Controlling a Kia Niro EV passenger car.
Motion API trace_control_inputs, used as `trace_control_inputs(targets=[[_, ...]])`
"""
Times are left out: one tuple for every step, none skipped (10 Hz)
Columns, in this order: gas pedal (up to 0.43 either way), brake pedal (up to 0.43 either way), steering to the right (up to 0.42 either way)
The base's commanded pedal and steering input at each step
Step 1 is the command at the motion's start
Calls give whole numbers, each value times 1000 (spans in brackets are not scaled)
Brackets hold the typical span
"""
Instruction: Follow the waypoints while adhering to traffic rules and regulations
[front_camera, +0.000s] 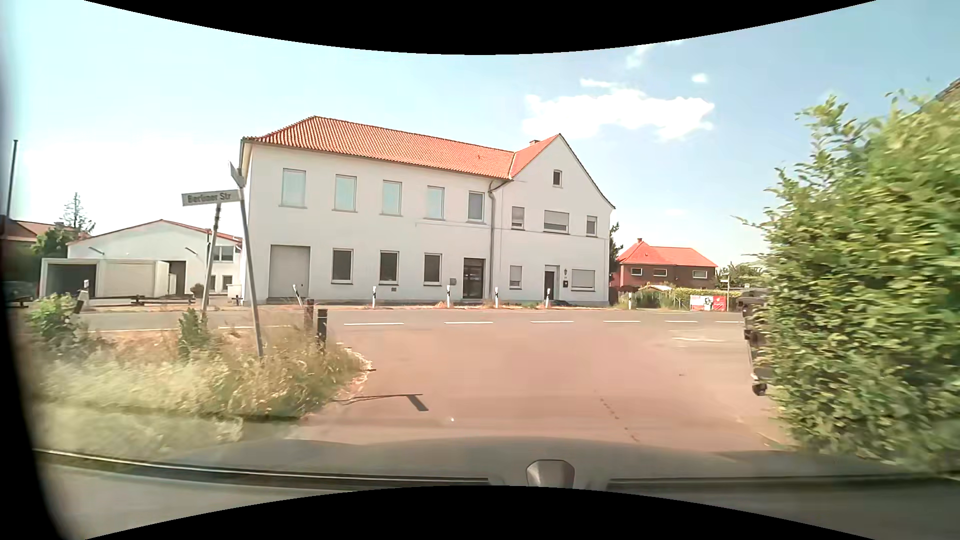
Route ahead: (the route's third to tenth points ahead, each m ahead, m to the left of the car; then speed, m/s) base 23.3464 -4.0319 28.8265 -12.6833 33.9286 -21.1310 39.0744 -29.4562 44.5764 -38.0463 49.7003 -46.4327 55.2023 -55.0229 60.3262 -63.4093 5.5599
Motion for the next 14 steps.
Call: trace_control_inputs(targets=[[0, 116, 23], [0, 140, 25], [0, 152, 29], [0, 159, 33], [0, 177, 36], [0, 183, 38], [0, 189, 40], [0, 195, 42], [0, 201, 43], [0, 207, 44], [0, 207, 49], [0, 195, 55], [0, 189, 62], [0, 189, 69]])
